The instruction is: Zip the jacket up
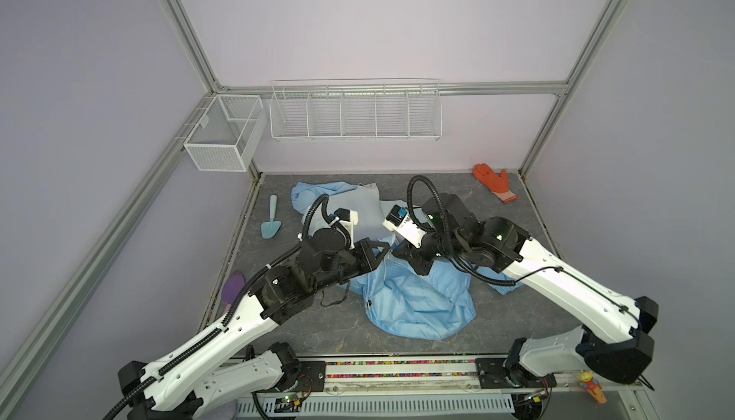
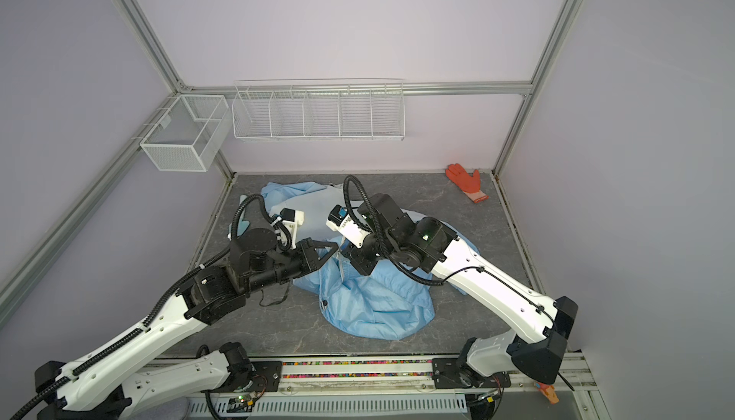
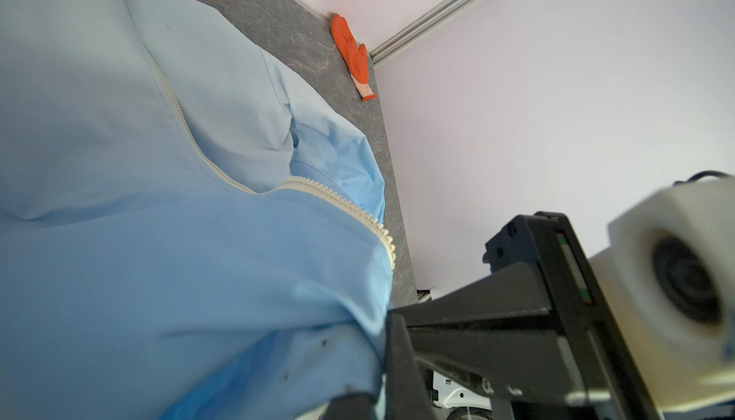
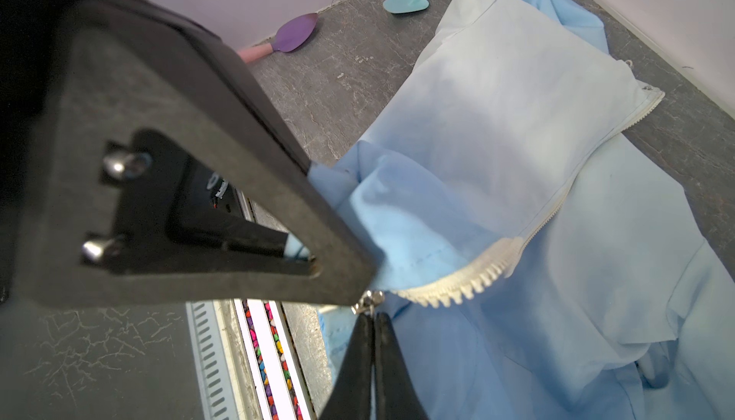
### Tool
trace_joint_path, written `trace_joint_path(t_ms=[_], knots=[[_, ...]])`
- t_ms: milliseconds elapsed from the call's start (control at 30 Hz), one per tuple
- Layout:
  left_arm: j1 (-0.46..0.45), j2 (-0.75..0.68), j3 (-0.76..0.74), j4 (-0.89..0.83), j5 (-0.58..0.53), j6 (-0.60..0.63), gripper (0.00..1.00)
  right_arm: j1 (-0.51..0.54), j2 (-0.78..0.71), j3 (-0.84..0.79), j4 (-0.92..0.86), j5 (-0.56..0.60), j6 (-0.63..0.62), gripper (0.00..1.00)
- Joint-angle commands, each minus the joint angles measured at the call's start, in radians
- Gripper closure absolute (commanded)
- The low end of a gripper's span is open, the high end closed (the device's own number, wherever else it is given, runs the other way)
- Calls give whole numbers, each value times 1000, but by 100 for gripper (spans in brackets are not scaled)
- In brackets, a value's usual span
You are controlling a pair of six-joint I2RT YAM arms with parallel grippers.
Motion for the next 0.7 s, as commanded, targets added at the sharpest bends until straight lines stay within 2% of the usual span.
trace_joint_path(t_ms=[0,233,467,533,667], knots=[[-3,-18,26,6,35,-7,100,-47,-26,-34,31,84,23,93],[-3,-24,25,-20,24,-3,100,-78,-52,-43,45,91,35,93],[-2,-20,35,-54,-10,17,100,-51,-61,-21,18,-81,0,93],[-3,-13,35,-52,-10,18,100,-23,-39,10,-16,-75,-16,93],[-3,-9,37,-49,-11,22,100,3,-9,41,-35,14,-22,93]])
